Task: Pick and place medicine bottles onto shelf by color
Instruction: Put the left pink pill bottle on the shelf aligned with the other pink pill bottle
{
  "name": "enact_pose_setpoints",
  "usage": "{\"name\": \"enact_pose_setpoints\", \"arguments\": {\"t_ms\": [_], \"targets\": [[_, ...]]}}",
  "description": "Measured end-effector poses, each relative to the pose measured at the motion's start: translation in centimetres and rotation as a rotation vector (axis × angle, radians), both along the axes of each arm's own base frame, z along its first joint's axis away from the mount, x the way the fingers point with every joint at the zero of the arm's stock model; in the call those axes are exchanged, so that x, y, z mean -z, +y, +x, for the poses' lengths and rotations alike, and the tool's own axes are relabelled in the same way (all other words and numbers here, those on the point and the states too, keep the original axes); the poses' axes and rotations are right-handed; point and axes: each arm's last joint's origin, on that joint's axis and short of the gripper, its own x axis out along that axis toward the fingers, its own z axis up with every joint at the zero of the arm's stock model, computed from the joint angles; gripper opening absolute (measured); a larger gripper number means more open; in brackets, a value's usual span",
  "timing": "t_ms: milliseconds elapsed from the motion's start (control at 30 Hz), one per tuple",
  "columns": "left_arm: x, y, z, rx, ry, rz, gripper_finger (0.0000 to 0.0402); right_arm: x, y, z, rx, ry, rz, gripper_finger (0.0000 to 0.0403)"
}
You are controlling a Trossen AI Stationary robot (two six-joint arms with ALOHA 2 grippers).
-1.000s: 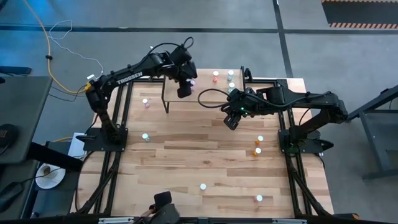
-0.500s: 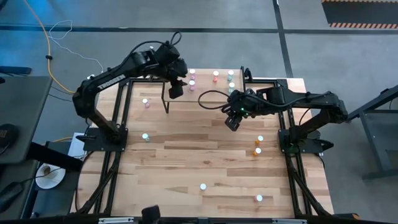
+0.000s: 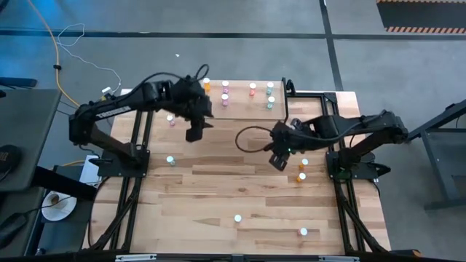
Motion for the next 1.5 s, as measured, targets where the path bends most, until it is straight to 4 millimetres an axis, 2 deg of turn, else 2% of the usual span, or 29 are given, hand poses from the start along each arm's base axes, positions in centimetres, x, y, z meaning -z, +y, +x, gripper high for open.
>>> {"name": "enact_pose_setpoints", "arguments": {"t_ms": [300, 633, 967, 1233, 1500], "targets": [[1.5, -3.9, -1.3, -0.008, -0.028, -0.02, 0.0168, 0.3, 3.8, -1.6, 0.015, 0.037, 0.064, 0.0158], [3.9, -7.4, -2.4, 0.036, -0.116, -0.079, 0.0168, 0.7, 8.5, -2.8, -0.012, 0.004, 0.11, 0.0158], [5.1, -10.4, -3.7, 0.023, -0.112, -0.113, 0.0168, 3.5, 13.2, -0.7, -0.129, -0.004, 0.105, 0.0158], [4.9, -12.6, -4.0, 0.03, -0.124, -0.117, 0.0168, 6.0, 16.5, 1.3, -0.255, -0.035, 0.09, 0.0158], [4.9, -13.9, -4.1, 0.042, -0.126, -0.116, 0.0168, 8.1, 18.6, 3.3, -0.321, -0.083, 0.109, 0.0158]]}}
